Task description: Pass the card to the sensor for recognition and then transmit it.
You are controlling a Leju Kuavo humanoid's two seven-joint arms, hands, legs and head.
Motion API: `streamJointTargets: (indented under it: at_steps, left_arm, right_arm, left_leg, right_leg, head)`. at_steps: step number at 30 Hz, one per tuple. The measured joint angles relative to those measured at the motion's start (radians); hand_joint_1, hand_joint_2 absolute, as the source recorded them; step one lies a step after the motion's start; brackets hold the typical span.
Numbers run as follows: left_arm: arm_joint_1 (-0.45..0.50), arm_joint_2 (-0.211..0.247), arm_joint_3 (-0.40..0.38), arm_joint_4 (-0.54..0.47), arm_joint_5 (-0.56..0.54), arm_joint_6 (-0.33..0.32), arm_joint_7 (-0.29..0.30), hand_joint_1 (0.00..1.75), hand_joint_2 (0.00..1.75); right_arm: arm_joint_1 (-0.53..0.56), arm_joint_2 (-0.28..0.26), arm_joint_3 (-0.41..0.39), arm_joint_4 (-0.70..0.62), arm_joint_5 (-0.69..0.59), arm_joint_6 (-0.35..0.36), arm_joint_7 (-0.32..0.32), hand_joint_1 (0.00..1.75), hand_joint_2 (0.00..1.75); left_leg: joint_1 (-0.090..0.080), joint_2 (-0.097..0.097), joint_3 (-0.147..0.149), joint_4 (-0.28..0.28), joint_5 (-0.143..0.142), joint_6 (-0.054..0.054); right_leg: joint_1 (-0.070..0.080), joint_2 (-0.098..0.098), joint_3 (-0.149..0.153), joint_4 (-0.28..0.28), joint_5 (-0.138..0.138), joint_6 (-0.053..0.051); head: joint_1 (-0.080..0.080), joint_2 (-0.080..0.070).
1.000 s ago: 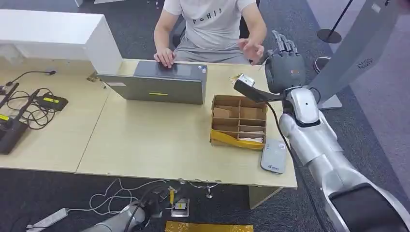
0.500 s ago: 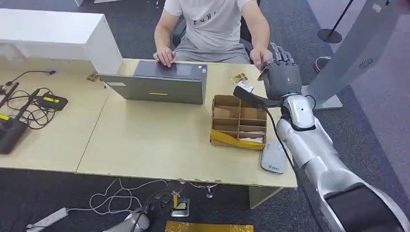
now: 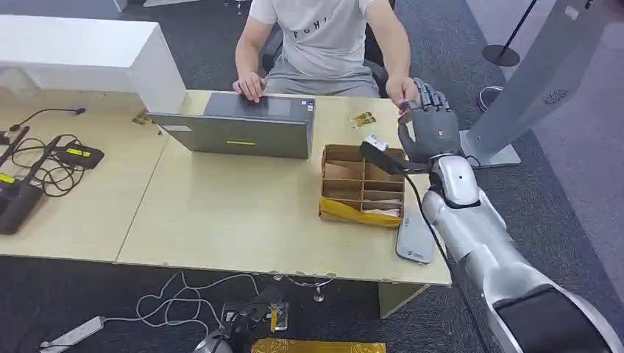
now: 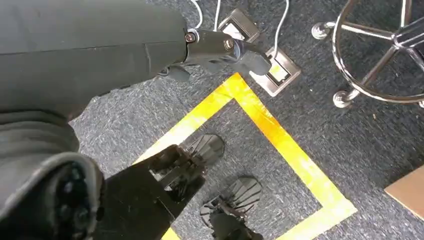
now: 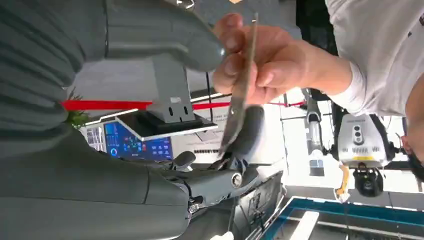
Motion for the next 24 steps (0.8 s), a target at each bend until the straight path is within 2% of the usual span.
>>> streamJointTargets:
  at_steps: [13, 16, 20, 24]
  left_arm:
    - [0.009, 0.000, 0.015, 0.000, -0.004, 0.000, -0.003, 0.00, 0.00]
    - [0.013, 0.001, 0.032, 0.000, -0.004, -0.006, -0.003, 0.00, 0.00]
    - [0.017, 0.003, 0.037, 0.002, -0.006, -0.006, -0.003, 0.00, 0.00]
    - [0.025, 0.007, 0.039, 0.003, -0.005, 0.002, -0.005, 0.00, 0.00]
  right_arm:
    - [0.001, -0.003, -0.002, 0.000, 0.005, -0.021, -0.009, 0.00, 1.75]
    - [-0.003, -0.024, -0.013, 0.000, 0.010, -0.032, -0.003, 0.00, 1.75]
    - [-0.021, -0.083, -0.041, 0.002, -0.004, -0.027, -0.011, 0.00, 1.75]
    - [-0.065, -0.186, -0.082, 0.023, -0.046, -0.025, -0.042, 0.00, 1.75]
  left_leg:
    - [0.000, 0.000, 0.000, 0.000, 0.000, 0.000]
    - [0.000, 0.000, 0.001, 0.000, 0.000, 0.000]
    - [0.000, -0.001, 0.001, 0.000, 0.000, 0.000]
    - [-0.001, -0.003, 0.001, 0.001, 0.000, 0.000]
  right_leg:
    - [0.000, 0.000, 0.001, 0.000, 0.000, 0.000]
    - [0.000, -0.001, 0.001, 0.000, 0.000, 0.000]
    - [0.000, -0.002, 0.002, -0.001, 0.001, 0.000]
    - [-0.001, -0.003, 0.002, -0.001, 0.001, 0.000]
  head:
    - [0.000, 0.000]
    - [0.000, 0.000]
    - [0.000, 0.000]
    - [0.000, 0.000]
